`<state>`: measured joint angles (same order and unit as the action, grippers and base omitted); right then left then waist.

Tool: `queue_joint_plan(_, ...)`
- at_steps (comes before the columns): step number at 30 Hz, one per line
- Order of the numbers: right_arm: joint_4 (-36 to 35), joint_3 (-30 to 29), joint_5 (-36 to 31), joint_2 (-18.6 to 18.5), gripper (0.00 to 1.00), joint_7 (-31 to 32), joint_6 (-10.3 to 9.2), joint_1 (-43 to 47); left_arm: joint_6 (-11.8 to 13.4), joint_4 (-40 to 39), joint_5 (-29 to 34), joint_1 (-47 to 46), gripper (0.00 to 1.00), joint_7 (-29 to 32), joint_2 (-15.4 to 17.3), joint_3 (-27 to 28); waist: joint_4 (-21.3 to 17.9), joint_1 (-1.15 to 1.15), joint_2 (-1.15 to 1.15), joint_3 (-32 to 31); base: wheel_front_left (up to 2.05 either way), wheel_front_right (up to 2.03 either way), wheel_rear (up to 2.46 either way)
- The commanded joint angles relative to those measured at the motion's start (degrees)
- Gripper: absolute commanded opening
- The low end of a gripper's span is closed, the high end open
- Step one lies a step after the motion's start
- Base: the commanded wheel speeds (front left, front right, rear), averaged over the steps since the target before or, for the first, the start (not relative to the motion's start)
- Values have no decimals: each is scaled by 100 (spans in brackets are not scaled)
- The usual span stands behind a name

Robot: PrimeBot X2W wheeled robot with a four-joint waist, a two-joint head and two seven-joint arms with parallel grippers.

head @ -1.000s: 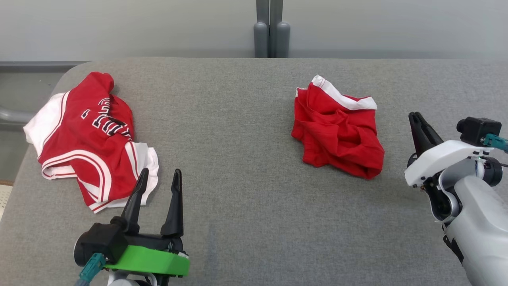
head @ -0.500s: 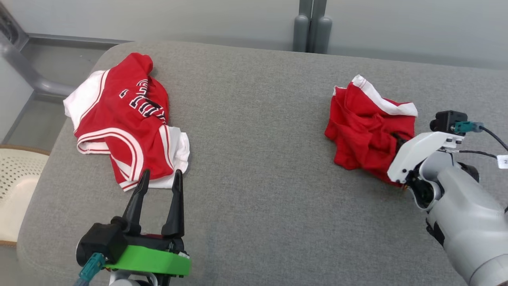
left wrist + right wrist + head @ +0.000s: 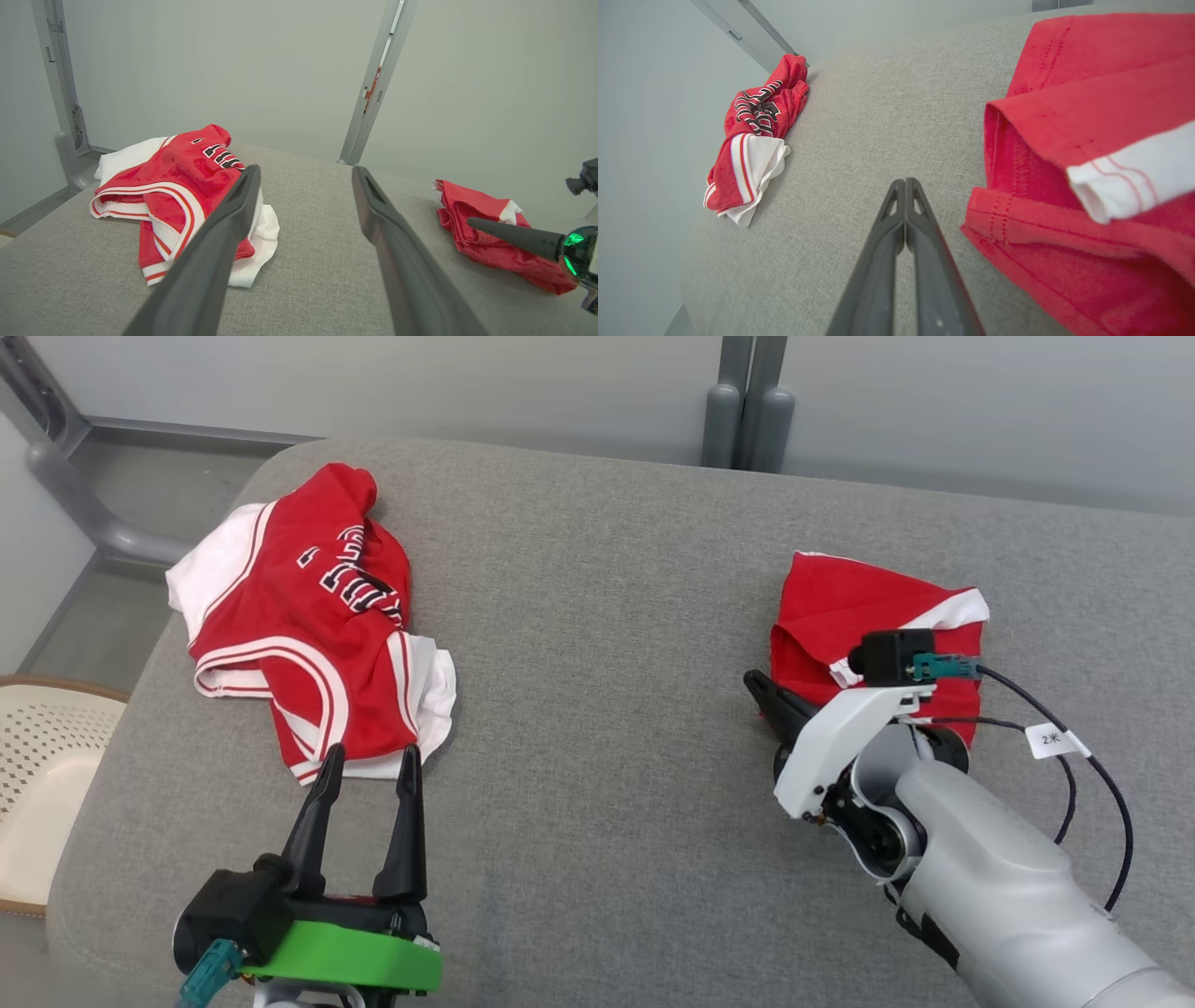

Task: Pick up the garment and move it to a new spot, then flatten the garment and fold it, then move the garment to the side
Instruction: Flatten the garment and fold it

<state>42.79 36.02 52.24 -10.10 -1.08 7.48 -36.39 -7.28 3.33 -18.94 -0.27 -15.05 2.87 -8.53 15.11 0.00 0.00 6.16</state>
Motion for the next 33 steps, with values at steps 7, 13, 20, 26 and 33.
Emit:
queue_joint_plan(7, -473, -42, 172, -641, 0, -467, 3, 59, 13, -27, -25, 50, 100, -18, 5, -11, -188, 0, 0, 23, 0, 0, 0)
queue_joint_plan(13, -320, -307, 161, -1067, 0, -611, 3, 95, 10, -38, -48, 16, 100, -18, 5, -34, -205, 0, 0, 88, 0, 0, 0)
queue_joint_plan(20, 193, -270, 180, -1174, 0, -128, 3, -104, 4, -4, -66, -144, 100, -18, 5, -120, -123, 0, 0, 301, 0, 0, 0)
queue_joint_plan(26, 661, -241, 199, -1146, 0, 5, 3, -427, 3, 13, -98, -250, 100, -18, 5, -163, 78, 0, 0, 480, 0, 0, 0)
queue_joint_plan(33, 950, -175, 274, -1201, 0, 70, 3, -890, 32, 40, -161, -322, 100, -18, 4, -264, 347, 0, 0, 677, 0, 0, 0)
